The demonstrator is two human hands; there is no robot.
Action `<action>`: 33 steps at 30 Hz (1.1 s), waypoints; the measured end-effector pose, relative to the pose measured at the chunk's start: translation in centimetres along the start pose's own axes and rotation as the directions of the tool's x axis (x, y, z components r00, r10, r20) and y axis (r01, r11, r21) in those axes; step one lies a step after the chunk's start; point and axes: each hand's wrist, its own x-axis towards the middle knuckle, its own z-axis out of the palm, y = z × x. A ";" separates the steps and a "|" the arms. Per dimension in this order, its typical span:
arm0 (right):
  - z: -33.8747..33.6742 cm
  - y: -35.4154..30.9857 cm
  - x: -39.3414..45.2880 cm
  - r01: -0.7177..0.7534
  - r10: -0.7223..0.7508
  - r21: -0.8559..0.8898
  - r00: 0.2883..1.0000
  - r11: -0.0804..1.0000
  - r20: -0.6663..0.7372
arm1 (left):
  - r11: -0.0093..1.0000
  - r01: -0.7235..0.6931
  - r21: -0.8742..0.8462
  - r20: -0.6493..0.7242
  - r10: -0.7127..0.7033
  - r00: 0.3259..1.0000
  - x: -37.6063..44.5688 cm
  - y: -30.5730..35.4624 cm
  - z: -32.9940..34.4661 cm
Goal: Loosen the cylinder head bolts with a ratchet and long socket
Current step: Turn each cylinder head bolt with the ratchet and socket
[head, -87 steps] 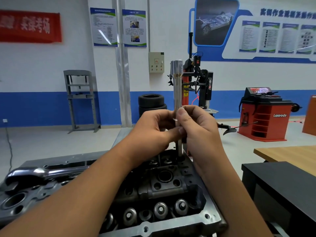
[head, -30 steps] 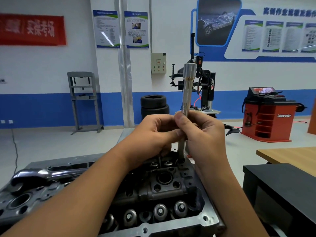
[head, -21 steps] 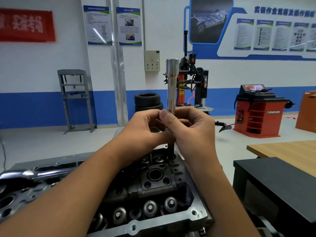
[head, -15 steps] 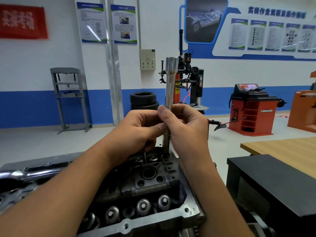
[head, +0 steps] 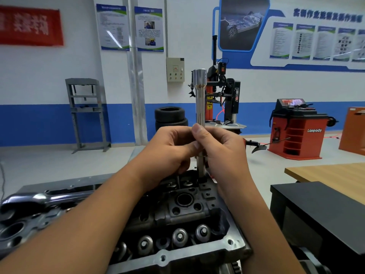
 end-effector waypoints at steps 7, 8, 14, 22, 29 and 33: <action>-0.2 -0.3 -0.3 0.076 -0.075 0.018 0.996 0.997 -0.049 | 0.979 -0.017 0.204 -0.183 0.055 0.982 0.4 -0.7 -0.3; -0.2 -0.2 -0.3 0.091 -0.091 -0.001 0.994 0.996 -0.059 | 0.981 -0.022 0.193 -0.186 0.058 0.981 0.4 -0.8 -0.3; -0.3 -0.1 -0.2 0.104 -0.105 -0.021 0.994 0.994 -0.026 | 1.000 -0.011 0.000 0.034 0.011 0.999 0.1 -0.3 -0.3; 0.0 0.0 -0.1 0.073 -0.073 -0.010 0.997 0.997 0.034 | 0.998 -0.017 0.063 -0.091 0.022 0.996 0.1 -0.5 -0.1; -0.4 0.0 -0.2 0.094 -0.093 0.004 0.992 0.996 -0.088 | 0.999 0.040 0.008 0.063 -0.040 0.997 0.1 -0.1 -0.5; -0.3 0.0 -0.1 0.099 -0.096 0.057 0.994 0.994 -0.048 | 1.000 0.014 0.021 -0.002 -0.014 1.000 0.0 0.0 -0.3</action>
